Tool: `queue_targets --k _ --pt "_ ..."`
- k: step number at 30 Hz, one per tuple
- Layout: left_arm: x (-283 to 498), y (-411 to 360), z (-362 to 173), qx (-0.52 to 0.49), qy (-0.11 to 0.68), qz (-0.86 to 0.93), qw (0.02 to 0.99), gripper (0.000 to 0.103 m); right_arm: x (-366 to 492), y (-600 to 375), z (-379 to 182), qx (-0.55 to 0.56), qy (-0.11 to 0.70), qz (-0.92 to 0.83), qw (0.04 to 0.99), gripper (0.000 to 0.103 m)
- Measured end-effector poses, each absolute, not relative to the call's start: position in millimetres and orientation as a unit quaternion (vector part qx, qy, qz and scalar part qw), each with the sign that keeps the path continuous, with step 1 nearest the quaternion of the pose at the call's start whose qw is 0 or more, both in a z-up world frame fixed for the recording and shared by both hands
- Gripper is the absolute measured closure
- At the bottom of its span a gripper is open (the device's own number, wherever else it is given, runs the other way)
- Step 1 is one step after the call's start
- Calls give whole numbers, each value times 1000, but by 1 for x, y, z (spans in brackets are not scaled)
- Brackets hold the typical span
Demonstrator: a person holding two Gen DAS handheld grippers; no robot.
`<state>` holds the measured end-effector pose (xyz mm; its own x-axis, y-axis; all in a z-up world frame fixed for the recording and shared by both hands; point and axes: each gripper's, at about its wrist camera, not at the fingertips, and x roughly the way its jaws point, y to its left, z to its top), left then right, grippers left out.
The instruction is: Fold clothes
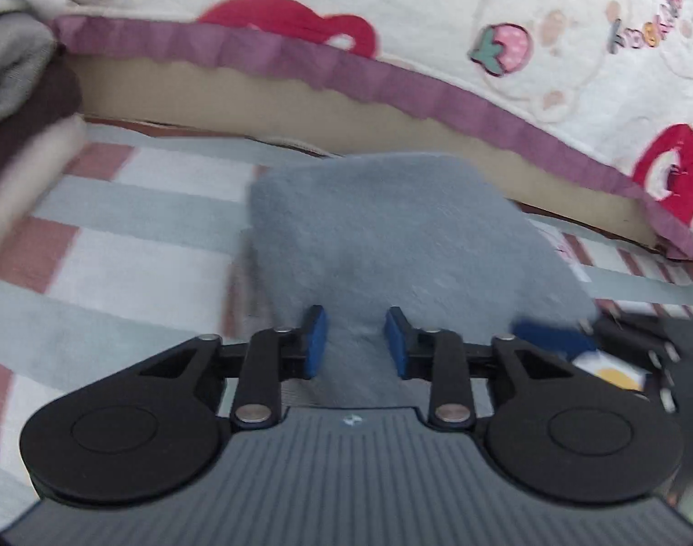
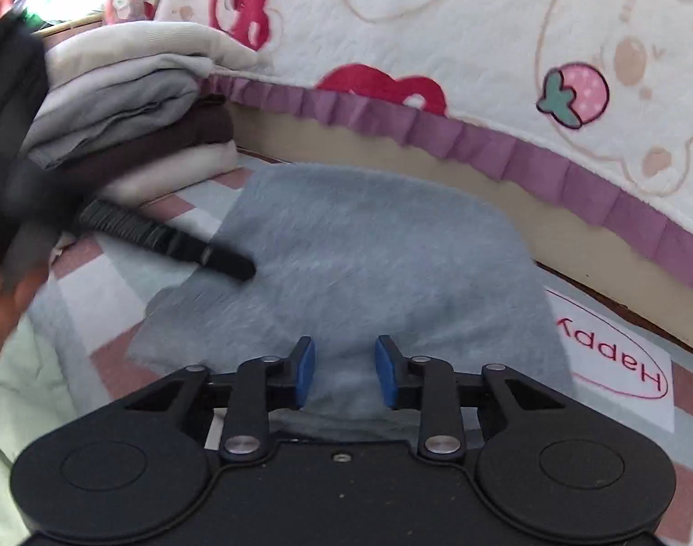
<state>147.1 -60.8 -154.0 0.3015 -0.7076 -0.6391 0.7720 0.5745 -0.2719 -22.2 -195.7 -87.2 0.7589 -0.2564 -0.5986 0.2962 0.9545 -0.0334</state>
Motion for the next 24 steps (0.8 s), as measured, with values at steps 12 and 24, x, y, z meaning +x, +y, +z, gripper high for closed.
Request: queue_targets --k 12,24 --pt "155 -76 -127 27 307 -463 831 57 -99 -276 -90 295 308 -86 900 50" --pt "194 -72 -175 -32 397 -429 811 39 -144 -334 -127 478 277 -158 819 41"
